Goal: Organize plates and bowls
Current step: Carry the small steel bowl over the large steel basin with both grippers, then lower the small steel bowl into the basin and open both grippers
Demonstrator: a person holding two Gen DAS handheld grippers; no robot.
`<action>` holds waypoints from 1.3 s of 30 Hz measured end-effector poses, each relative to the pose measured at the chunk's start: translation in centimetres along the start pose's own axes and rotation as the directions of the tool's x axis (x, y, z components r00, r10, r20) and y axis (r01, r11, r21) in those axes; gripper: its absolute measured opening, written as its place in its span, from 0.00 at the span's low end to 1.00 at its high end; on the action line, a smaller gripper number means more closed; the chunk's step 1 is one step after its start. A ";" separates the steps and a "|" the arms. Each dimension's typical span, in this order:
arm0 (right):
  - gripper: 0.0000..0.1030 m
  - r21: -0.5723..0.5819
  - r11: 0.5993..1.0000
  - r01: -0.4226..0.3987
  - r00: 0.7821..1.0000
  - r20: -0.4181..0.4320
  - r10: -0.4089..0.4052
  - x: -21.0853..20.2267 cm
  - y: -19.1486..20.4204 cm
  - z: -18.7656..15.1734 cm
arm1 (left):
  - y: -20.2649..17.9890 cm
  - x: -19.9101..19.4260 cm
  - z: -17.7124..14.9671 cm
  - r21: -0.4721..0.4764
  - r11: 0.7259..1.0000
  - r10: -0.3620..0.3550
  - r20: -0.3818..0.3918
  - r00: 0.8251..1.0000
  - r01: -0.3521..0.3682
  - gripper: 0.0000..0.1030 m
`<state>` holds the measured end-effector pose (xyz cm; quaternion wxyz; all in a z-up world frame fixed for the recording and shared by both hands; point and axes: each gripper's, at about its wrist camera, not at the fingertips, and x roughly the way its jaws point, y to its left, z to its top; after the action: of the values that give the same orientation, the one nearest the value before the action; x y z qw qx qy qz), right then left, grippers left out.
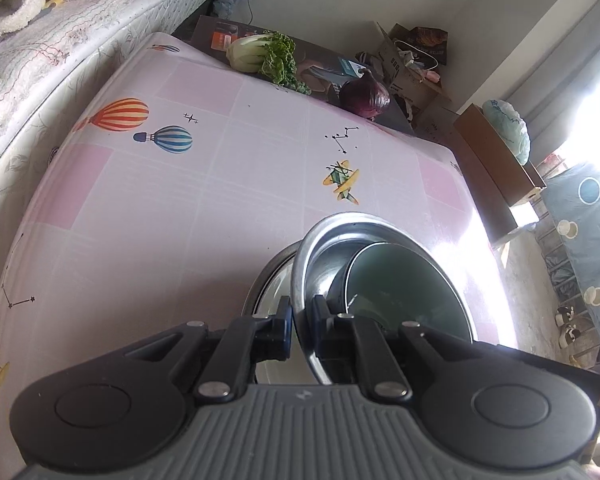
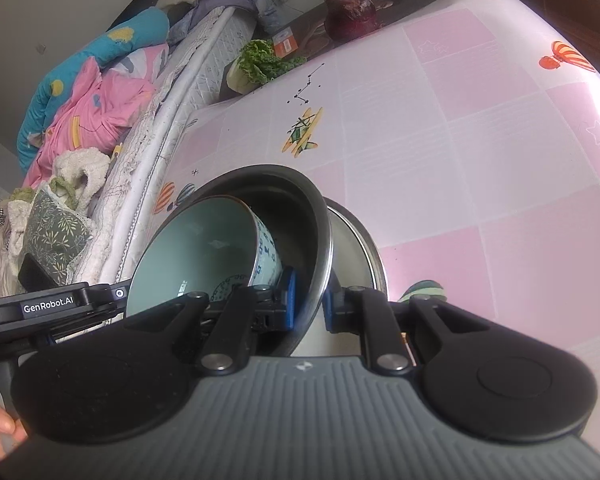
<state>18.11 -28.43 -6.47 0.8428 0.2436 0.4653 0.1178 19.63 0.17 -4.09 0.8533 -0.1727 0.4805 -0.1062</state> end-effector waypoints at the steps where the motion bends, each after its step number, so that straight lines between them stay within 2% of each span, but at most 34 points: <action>1: 0.13 -0.001 1.000 0.002 1.000 -0.005 -0.002 0.1 -0.1 -0.3 | 0.2 0.1 -0.3 -0.001 1.000 0.002 -0.005 1.000 -0.002 0.09; 10: 0.13 -0.037 0.999 0.035 0.999 -0.003 -0.035 0.4 -0.5 -1.7 | 0.9 0.7 -2.1 -0.001 1.000 0.010 -0.039 0.999 -0.010 0.11; 16: 0.14 -0.060 0.997 0.047 0.999 0.012 -0.047 0.1 -0.4 -1.9 | 0.6 -0.1 -2.5 0.023 1.000 0.010 -0.007 1.000 -0.010 0.11; 19: 0.18 -0.076 0.995 0.068 0.997 0.032 -0.066 -0.3 -0.1 -1.8 | 0.5 -0.8 -2.8 0.032 0.999 0.007 0.018 1.000 -0.007 0.14; 22: 0.21 -0.069 0.996 0.062 0.997 0.059 -0.058 -1.3 -0.2 -1.8 | 0.4 -1.9 -3.1 0.047 0.999 0.014 0.050 0.999 -0.017 0.25; 24: 0.23 -0.052 0.997 0.054 0.996 0.075 -0.050 -2.0 -0.4 -1.7 | 0.5 -2.7 -3.2 0.053 0.999 0.005 0.073 0.997 -0.009 0.41; 25: 0.25 -0.042 0.998 0.053 0.995 0.086 -0.050 -2.4 -0.5 -1.8 | 0.5 -3.2 -3.3 0.054 0.999 -0.005 0.084 0.996 0.000 0.45; 27: 0.41 -0.026 0.998 0.052 0.992 0.115 -0.048 -3.5 -0.8 -2.0 | 0.4 -4.2 -3.6 0.065 0.998 -0.003 0.106 0.994 -0.004 0.54; 28: 0.44 -0.018 0.999 0.041 0.991 0.128 -0.039 -4.0 -0.9 -2.1 | 0.3 -4.5 -3.8 0.073 0.997 0.000 0.117 0.993 -0.009 0.56; 33: 0.57 0.004 1.000 -0.005 0.985 0.171 0.004 -6.9 -0.9 -3.7 | -0.1 -7.3 -4.7 0.110 0.993 0.030 0.169 0.985 -0.049 0.82; 34: 0.59 -0.008 1.000 -0.007 0.984 0.180 0.009 -7.4 -0.7 -4.1 | -0.1 -7.7 -4.9 0.113 0.992 0.031 0.180 0.983 -0.052 0.85; 36: 0.77 -0.050 0.999 0.000 0.977 0.213 0.011 -9.0 0.0 -5.0 | 0.0 -8.9 -5.5 0.125 0.989 0.052 0.210 0.976 -0.080 0.91; 39: 0.85 -0.116 0.993 0.037 0.967 0.256 -0.006 -11.2 1.3 -6.4 | -0.2 -10.0 -6.4 0.143 0.978 0.113 0.243 0.963 -0.151 0.96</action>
<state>6.73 -30.17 -0.52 0.9100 0.2007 0.3477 0.1041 8.95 2.24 0.77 0.9201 -0.0821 0.3773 -0.0661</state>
